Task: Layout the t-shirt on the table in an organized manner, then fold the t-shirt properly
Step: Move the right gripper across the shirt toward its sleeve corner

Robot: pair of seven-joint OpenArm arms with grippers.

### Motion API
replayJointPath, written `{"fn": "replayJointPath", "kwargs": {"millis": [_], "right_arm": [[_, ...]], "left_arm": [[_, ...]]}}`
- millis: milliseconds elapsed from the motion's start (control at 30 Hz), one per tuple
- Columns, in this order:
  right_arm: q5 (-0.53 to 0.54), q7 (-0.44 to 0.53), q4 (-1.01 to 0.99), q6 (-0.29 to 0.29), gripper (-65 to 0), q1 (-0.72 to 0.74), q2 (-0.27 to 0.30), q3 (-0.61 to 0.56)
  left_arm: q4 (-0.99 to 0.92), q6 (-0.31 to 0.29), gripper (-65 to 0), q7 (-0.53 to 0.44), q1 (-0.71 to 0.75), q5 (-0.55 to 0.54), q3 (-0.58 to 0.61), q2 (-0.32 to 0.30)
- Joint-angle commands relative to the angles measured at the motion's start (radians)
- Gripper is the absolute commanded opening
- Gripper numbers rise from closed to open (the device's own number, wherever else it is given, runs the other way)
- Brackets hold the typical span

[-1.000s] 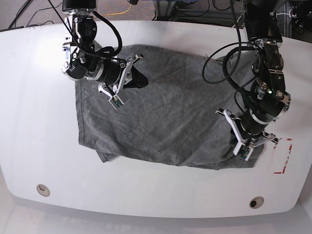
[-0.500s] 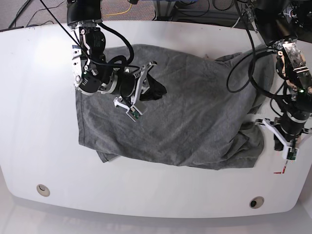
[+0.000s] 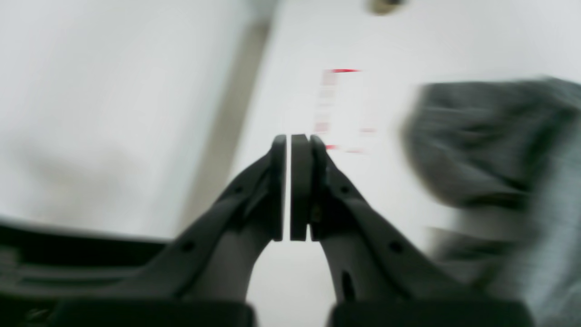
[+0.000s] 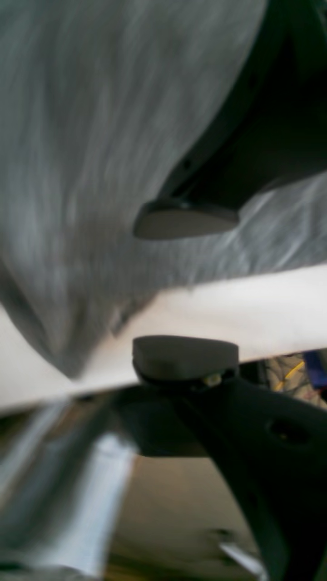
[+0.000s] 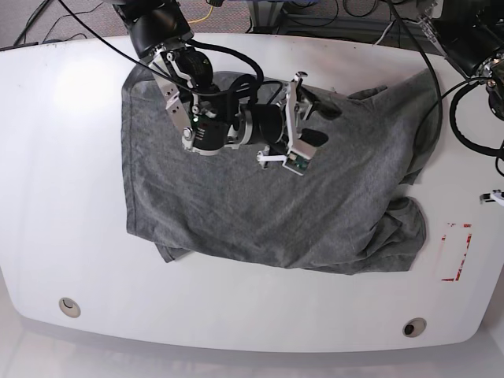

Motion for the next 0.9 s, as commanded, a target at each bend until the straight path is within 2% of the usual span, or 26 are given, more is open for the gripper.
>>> {"fn": "replayJointPath", "kwargs": {"millis": [0, 267, 600, 733, 867], "right_arm": [[0.017, 0.05, -0.035, 0.003, -27.9, 0.05, -0.018, -0.049], [0.017, 0.176, -0.182, -0.001, -20.1, 0.137, -0.022, -0.216], [0.015, 0.294, -0.312, -0.057, -19.7, 0.236, -0.032, -0.38], [-0.006, 0.328, -0.375, -0.091, -19.7, 0.283, -0.039, -0.472], [-0.137, 0.36, -0.391, -0.129, -19.7, 0.297, -0.065, -0.548]], "left_arm": [[0.016, 0.006, -65.0, -0.025, -0.019, -0.006, -0.043, -0.051], [0.014, 0.006, -65.0, -0.025, -0.019, -0.008, -0.123, -0.104], [0.014, 0.001, -65.0, -0.025, -0.017, -0.008, -0.218, -0.124], [0.014, -0.053, -65.0, -0.025, -0.017, -0.008, -0.245, -0.131], [0.013, -0.116, -65.0, -0.025, -0.017, -0.006, -0.265, -0.134]]}}
